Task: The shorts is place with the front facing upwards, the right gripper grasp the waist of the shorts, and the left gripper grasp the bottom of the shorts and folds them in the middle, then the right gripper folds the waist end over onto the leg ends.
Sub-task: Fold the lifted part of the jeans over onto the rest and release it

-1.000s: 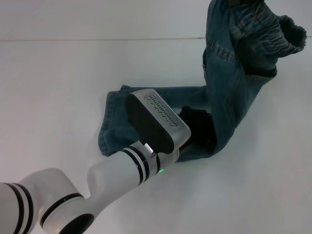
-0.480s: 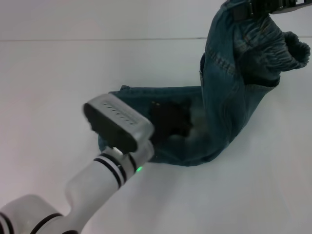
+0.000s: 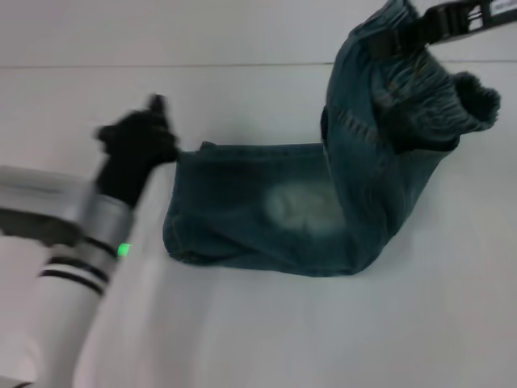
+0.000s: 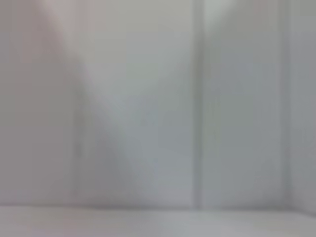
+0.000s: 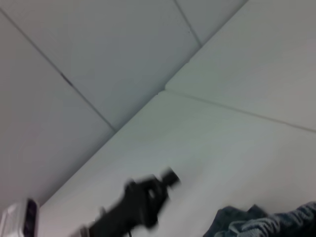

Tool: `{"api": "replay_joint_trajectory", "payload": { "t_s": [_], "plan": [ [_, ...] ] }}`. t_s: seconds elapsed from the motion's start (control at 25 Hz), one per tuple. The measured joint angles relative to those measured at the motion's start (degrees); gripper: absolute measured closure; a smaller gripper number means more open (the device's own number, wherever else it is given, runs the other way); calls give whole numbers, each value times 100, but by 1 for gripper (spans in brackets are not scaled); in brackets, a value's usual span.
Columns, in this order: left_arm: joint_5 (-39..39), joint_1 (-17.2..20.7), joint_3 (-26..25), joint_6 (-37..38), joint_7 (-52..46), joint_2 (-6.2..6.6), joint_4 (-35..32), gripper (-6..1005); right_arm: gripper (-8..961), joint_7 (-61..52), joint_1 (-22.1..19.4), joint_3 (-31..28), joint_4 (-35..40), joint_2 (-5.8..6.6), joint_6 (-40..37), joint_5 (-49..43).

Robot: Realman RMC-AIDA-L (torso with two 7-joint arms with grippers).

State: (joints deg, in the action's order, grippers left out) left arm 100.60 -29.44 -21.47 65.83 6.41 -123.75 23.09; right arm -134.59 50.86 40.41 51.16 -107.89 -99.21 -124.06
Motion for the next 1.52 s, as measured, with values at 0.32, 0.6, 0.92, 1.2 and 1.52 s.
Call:
{"api": "replay_joint_trajectory", "payload": {
  "t_s": [0.32, 0.6, 0.92, 1.2, 1.52],
  "plan": [
    [26, 104, 89, 649, -3619, 62, -2033, 987, 841, 211, 321, 742, -504, -204, 448, -1],
    [32, 281, 204, 835, -4655, 74, -2565, 986, 832, 244, 704, 1534, -757, -435, 910, -12],
    [32, 470, 205, 867, -4686, 42, -2579, 986, 822, 257, 1040, 2144, -1069, -713, 1376, -180],
    [31, 478, 212, 871, -4685, 21, -2553, 986, 813, 316, 1273, 2227, -1178, -1027, 1657, -564],
    [29, 556, 214, 903, -4710, 8, -2570, 987, 803, 373, 1530, 2684, -1444, -1191, 1933, -709]
  ]
}}
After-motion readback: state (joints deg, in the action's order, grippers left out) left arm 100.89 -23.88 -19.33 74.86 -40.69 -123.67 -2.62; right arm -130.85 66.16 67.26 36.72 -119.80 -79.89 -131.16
